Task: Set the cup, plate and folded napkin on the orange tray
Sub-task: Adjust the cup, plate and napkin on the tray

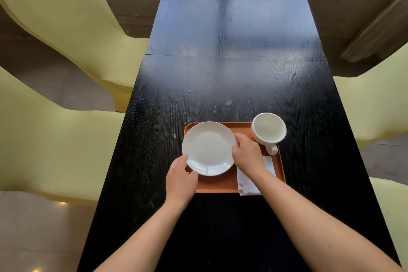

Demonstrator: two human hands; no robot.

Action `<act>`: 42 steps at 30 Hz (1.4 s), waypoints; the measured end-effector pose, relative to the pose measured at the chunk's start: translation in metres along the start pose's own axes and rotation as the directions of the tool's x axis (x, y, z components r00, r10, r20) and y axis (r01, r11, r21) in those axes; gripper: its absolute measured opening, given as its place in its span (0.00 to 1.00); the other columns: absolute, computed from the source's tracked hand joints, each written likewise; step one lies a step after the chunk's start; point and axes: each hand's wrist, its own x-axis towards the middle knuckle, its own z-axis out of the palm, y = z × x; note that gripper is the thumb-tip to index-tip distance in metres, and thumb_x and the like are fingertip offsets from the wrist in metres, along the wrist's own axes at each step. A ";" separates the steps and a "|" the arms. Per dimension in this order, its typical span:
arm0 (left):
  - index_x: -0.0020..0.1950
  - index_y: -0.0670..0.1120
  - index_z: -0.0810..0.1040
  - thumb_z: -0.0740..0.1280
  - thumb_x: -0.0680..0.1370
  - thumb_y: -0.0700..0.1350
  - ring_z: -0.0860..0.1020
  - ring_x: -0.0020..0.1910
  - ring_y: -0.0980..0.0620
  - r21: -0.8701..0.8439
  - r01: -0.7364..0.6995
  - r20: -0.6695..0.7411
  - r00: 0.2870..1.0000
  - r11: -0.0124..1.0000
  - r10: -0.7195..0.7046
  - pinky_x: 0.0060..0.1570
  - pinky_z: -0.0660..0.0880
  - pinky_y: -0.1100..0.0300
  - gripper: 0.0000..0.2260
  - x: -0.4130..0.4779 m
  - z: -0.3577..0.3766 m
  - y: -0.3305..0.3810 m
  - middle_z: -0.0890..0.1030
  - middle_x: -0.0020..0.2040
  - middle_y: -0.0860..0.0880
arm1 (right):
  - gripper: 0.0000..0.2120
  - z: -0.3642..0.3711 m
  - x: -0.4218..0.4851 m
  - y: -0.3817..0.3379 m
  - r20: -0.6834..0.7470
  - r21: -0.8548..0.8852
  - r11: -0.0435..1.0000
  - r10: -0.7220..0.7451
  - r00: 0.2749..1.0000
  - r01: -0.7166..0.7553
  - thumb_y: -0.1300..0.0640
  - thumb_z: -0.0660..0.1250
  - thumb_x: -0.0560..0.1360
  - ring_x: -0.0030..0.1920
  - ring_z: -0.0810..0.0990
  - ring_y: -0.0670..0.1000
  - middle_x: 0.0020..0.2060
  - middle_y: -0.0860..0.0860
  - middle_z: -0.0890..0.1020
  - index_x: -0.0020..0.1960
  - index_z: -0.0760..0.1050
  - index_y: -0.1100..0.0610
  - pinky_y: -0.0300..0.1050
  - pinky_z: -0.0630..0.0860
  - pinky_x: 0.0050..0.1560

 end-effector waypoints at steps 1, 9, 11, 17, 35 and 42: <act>0.67 0.49 0.75 0.64 0.72 0.36 0.74 0.59 0.53 -0.001 -0.006 0.003 1.000 1.000 0.006 0.55 0.69 0.59 0.23 -0.001 0.000 0.000 0.76 0.62 0.52 | 0.15 -0.001 0.000 0.000 0.002 0.006 1.000 0.003 1.000 -0.003 0.64 0.59 0.76 0.48 0.80 0.56 0.49 0.55 0.84 0.60 0.77 0.57 0.53 0.80 0.47; 0.71 0.46 0.72 0.63 0.73 0.36 0.74 0.62 0.49 0.070 -0.018 -0.014 1.000 0.997 0.019 0.63 0.73 0.51 0.25 -0.012 -0.001 -0.001 0.75 0.65 0.48 | 0.17 -0.016 -0.029 0.017 -0.095 0.123 0.992 0.051 0.994 -0.039 0.62 0.62 0.79 0.61 0.78 0.55 0.61 0.55 0.81 0.67 0.75 0.59 0.42 0.71 0.55; 0.70 0.44 0.72 0.64 0.73 0.35 0.75 0.60 0.48 0.101 -0.078 -0.018 0.997 0.992 0.080 0.62 0.74 0.49 0.25 -0.022 0.001 -0.001 0.74 0.64 0.47 | 0.17 -0.023 -0.048 0.032 -0.112 0.111 0.992 0.069 0.991 -0.057 0.61 0.62 0.79 0.64 0.77 0.53 0.63 0.52 0.81 0.68 0.75 0.57 0.43 0.70 0.60; 0.64 0.49 0.76 0.65 0.74 0.38 0.74 0.58 0.54 0.196 -0.326 0.201 0.937 0.925 0.287 0.57 0.71 0.62 0.19 -0.050 0.023 0.004 0.76 0.58 0.54 | 0.18 -0.041 -0.086 0.079 -0.150 0.024 0.997 0.080 0.985 -0.078 0.64 0.60 0.79 0.65 0.76 0.54 0.63 0.54 0.80 0.67 0.76 0.58 0.48 0.72 0.65; 0.57 0.48 0.78 0.61 0.79 0.47 0.74 0.46 0.48 0.499 -0.598 0.420 0.800 0.627 0.429 0.45 0.74 0.53 0.10 -0.043 0.092 0.029 0.78 0.48 0.49 | 0.16 -0.037 -0.071 0.108 0.079 -0.429 0.886 -0.156 0.985 0.174 0.50 0.60 0.81 0.70 0.65 0.53 0.74 0.52 0.69 0.63 0.75 0.57 0.47 0.66 0.71; 0.52 0.44 0.75 0.63 0.75 0.42 0.72 0.45 0.46 0.528 -0.589 0.370 0.808 0.612 0.458 0.43 0.73 0.54 0.08 -0.037 0.097 0.037 0.75 0.48 0.45 | 0.16 -0.040 -0.065 0.106 0.064 -0.402 0.890 -0.206 0.977 0.214 0.51 0.61 0.81 0.71 0.65 0.55 0.74 0.53 0.68 0.66 0.73 0.57 0.48 0.65 0.72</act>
